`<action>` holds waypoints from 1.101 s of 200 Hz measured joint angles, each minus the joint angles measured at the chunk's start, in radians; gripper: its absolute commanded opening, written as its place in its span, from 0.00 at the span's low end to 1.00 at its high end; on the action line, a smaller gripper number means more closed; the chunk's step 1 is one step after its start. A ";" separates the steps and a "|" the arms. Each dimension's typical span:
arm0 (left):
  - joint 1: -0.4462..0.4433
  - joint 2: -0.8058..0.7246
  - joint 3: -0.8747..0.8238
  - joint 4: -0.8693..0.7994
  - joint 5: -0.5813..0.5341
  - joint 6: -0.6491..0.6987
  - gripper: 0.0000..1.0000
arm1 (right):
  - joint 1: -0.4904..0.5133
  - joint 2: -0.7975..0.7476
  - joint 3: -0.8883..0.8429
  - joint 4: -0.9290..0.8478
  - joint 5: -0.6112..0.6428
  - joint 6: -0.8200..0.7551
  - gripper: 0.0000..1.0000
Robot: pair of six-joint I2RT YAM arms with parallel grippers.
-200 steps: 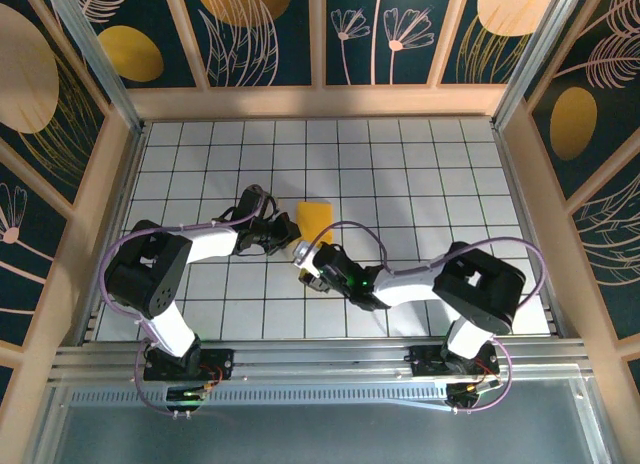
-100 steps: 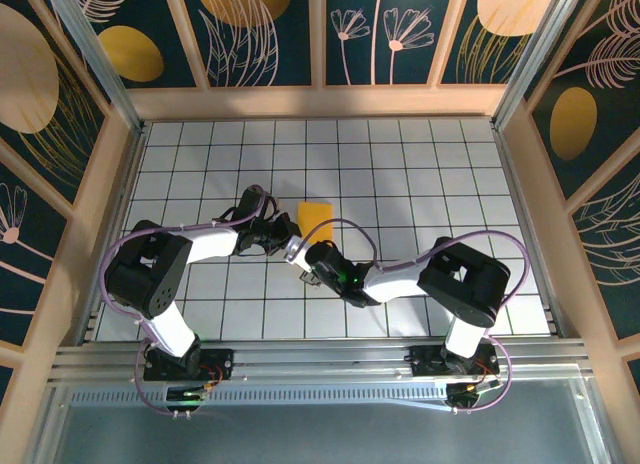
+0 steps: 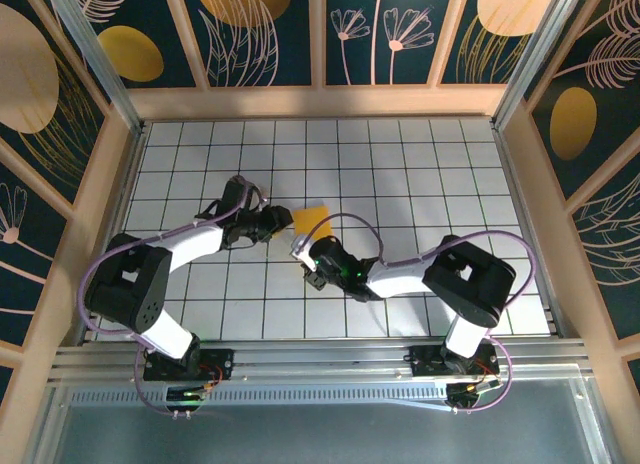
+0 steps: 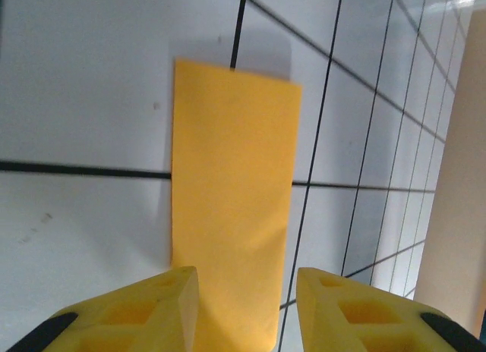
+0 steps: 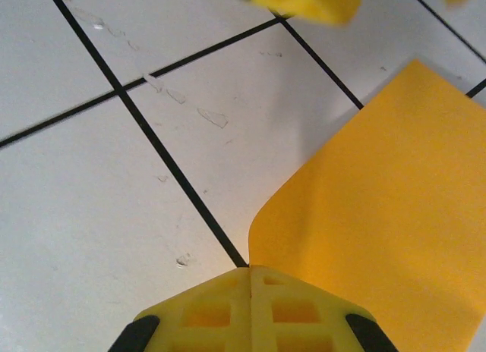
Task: Fold a paper plane with a square sheet of paper (fold left side to right side)
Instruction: Third fold the triangle at the center of the table.
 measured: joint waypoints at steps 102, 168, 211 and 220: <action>-0.063 0.272 0.290 -0.075 0.052 0.162 0.10 | -0.185 -0.019 -0.020 -0.002 -0.474 0.293 0.00; -0.110 0.422 0.340 -0.121 0.047 0.212 0.06 | -0.217 -0.019 -0.020 -0.001 -0.570 0.344 0.00; -0.114 0.425 0.348 -0.124 0.027 0.230 0.03 | -0.238 -0.019 -0.020 -0.001 -0.593 0.377 0.00; -0.116 0.425 0.348 -0.124 0.026 0.233 0.03 | -0.245 -0.019 -0.020 -0.001 -0.594 0.383 0.00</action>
